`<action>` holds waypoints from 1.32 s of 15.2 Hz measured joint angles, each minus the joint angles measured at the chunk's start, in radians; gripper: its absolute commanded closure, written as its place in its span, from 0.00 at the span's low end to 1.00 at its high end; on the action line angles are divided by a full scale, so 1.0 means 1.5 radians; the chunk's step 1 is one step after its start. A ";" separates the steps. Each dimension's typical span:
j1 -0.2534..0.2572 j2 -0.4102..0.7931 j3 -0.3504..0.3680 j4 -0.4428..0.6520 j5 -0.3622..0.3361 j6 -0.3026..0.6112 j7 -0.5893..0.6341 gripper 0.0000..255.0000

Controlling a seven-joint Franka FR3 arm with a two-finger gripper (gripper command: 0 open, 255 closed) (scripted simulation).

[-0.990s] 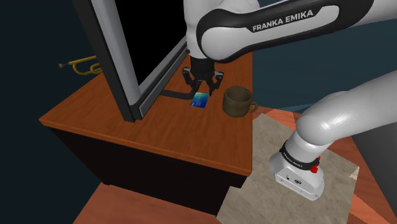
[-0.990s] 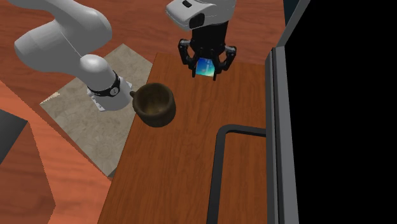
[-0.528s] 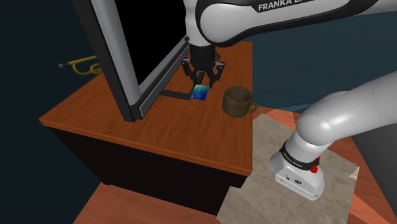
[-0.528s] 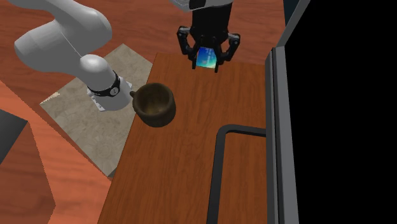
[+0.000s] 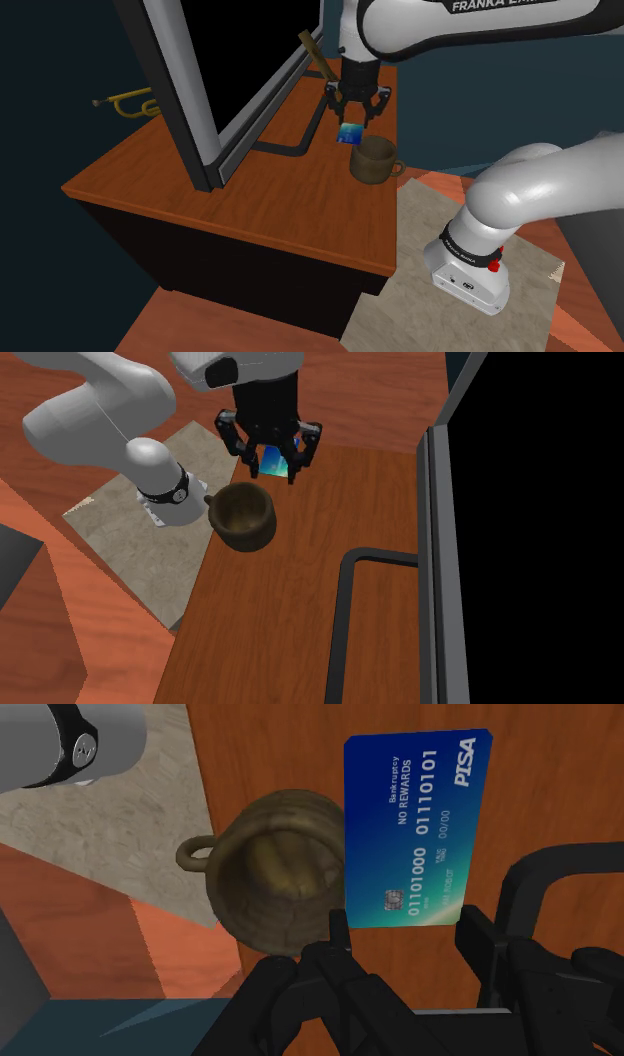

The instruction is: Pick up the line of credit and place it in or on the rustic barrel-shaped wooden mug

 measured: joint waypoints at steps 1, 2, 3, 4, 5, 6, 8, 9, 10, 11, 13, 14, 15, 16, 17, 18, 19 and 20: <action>-0.002 -0.018 -0.019 -0.014 -0.006 -0.004 -0.018 1.00; -0.003 -0.033 -0.033 -0.025 -0.011 -0.008 -0.033 1.00; -0.005 -0.046 -0.048 -0.035 -0.017 -0.012 -0.047 1.00; -0.008 -0.066 -0.069 -0.047 -0.026 -0.020 -0.068 1.00; -0.011 -0.084 -0.088 -0.057 -0.035 -0.028 -0.086 1.00; -0.014 -0.097 -0.101 -0.064 -0.042 -0.033 -0.099 1.00; -0.021 -0.108 -0.122 -0.079 -0.055 -0.029 -0.120 1.00; -0.021 -0.112 -0.125 -0.088 -0.056 -0.025 -0.124 1.00; -0.022 -0.112 -0.126 -0.095 -0.057 -0.017 -0.126 1.00; -0.022 -0.113 -0.126 -0.104 -0.057 -0.009 -0.126 1.00; -0.021 -0.114 -0.126 -0.123 -0.056 0.008 -0.126 1.00; -0.020 -0.114 -0.124 -0.131 -0.055 0.017 -0.125 1.00; -0.020 -0.112 -0.123 -0.140 -0.054 0.027 -0.124 1.00; -0.018 -0.113 -0.120 -0.149 -0.052 0.035 -0.122 1.00; -0.017 -0.111 -0.118 -0.157 -0.050 0.045 -0.120 1.00; -0.017 -0.110 -0.117 -0.164 -0.050 0.052 -0.120 1.00; -0.017 -0.112 -0.117 -0.174 -0.049 0.061 -0.121 1.00; -0.016 -0.108 -0.115 -0.182 -0.048 0.073 -0.119 1.00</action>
